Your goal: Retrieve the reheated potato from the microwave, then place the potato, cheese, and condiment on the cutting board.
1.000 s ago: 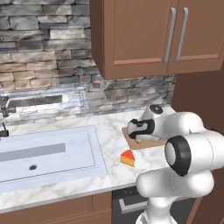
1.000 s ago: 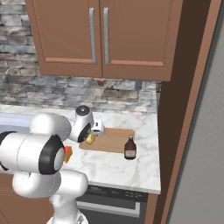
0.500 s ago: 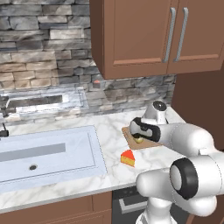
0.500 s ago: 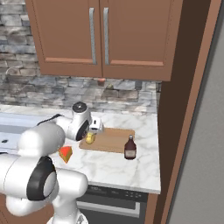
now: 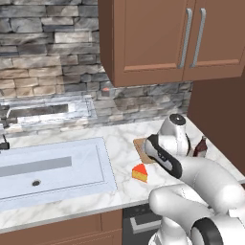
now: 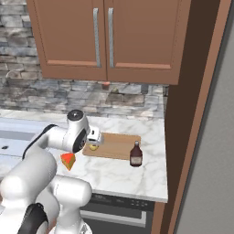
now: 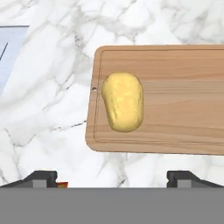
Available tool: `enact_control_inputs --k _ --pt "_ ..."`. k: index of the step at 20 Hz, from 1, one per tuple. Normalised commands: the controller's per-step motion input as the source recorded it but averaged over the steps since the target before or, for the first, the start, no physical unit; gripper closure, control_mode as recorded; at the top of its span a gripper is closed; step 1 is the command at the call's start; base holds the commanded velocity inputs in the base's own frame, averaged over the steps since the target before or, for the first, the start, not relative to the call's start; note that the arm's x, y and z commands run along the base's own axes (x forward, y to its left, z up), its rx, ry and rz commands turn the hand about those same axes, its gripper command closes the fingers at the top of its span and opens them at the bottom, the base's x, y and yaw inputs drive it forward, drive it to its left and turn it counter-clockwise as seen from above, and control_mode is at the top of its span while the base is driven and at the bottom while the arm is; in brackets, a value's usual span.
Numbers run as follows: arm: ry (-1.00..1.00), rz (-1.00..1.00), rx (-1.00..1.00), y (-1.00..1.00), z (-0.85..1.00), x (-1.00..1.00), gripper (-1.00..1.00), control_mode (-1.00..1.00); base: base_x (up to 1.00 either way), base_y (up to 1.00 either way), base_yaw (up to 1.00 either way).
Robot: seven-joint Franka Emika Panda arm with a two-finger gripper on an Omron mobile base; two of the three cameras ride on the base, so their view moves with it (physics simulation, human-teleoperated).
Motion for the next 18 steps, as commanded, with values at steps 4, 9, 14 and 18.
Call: enact_control_inputs --k 4,9,14,18 --pt "0.07 0.01 0.01 0.09 0.17 -0.44 -1.0 -1.0 0.0 0.0 0.0" --pt "0.02 0.04 0.0 0.05 0.16 -0.34 -1.0 -1.0 0.0 0.0 0.0" --pt "0.07 0.06 0.0 0.17 0.1 -0.24 -1.0 -1.0 0.0 0.0 0.0" --pt "0.01 0.23 0.0 0.35 0.0 -0.05 -1.0 -1.0 0.0 0.0 0.0"
